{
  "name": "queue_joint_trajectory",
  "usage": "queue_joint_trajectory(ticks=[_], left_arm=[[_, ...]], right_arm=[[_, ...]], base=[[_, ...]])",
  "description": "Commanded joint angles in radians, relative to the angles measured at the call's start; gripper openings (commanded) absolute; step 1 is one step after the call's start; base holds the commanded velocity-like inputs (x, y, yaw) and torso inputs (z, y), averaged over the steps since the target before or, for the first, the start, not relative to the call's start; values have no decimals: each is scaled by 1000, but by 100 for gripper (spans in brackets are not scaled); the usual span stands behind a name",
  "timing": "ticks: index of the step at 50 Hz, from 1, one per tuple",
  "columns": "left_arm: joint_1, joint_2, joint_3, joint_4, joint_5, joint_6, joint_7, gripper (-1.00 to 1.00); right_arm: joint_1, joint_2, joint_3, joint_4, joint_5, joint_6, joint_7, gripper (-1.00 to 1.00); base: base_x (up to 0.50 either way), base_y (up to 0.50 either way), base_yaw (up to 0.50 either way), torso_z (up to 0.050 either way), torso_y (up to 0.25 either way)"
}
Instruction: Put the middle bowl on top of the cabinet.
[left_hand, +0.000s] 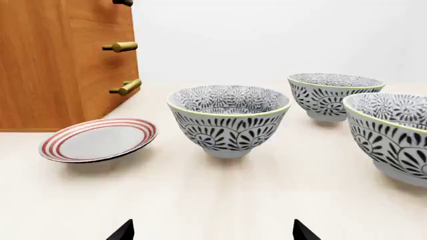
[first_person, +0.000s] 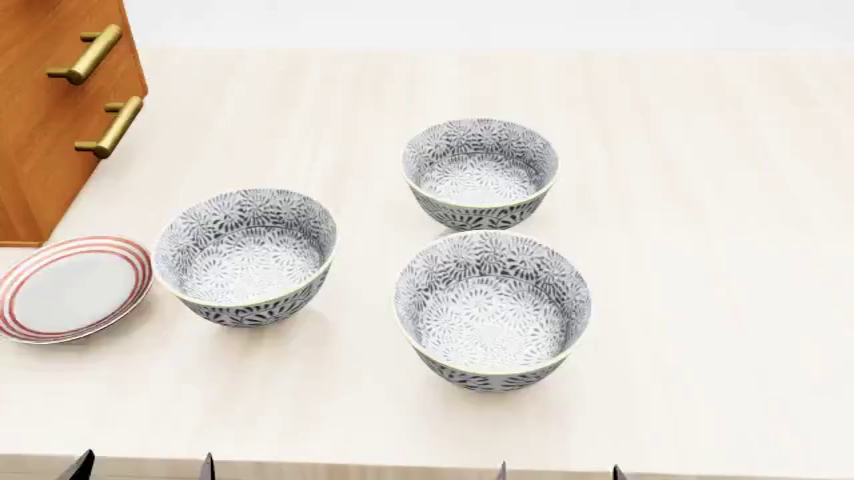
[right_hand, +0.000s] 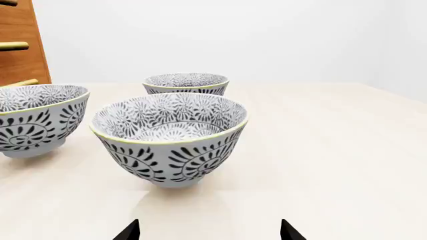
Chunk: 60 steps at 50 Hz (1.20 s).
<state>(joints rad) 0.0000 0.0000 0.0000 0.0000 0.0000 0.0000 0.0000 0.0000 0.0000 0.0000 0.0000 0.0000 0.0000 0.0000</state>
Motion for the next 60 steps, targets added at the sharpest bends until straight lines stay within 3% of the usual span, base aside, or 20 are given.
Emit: queue_joint_trajectory(ticks=[1,12,16,17,30,36,42,50,54,60], left_arm=[[0,-10,11,0,-10,0,-11,100],[-31,-33,47,34,-71,-64,-64,100],[-38,-41,64,19,-50,-53,-88,100],[-30,-5,22,41,-22,-76,-40,100],[-22,-47,75,79,-35,-103,-122,100],[-12,-55,82,171,-28,-198,-167,100],[6,-64,107,233,-26,-235,-180,100],[-15,-61,81,340,-101,-304,-194,100],[-10,-77,68,438,-141,-370,-195,100],[17,-84,50,540,-117,-336,-248,100]], right_arm=[[0,9,-13,0,9,0,0,100],[1,50,-48,-51,43,40,44,100],[-9,54,-55,-78,46,47,54,100],[-17,12,-13,-104,3,56,9,100],[-60,54,-34,-213,62,73,56,100],[-301,74,162,-606,159,29,146,100],[-510,48,341,-770,243,-124,208,100],[-663,23,485,-769,347,-330,258,100],[-698,28,505,-762,359,-369,282,100],[-709,42,498,-758,346,-380,302,100]], base=[[0,0,0,0,0],[0,0,0,0,0],[0,0,0,0,0],[0,0,0,0,0],[0,0,0,0,0],[0,0,0,0,0],[0,0,0,0,0],[0,0,0,0,0],[0,179,0,0,0],[0,500,0,0,0]])
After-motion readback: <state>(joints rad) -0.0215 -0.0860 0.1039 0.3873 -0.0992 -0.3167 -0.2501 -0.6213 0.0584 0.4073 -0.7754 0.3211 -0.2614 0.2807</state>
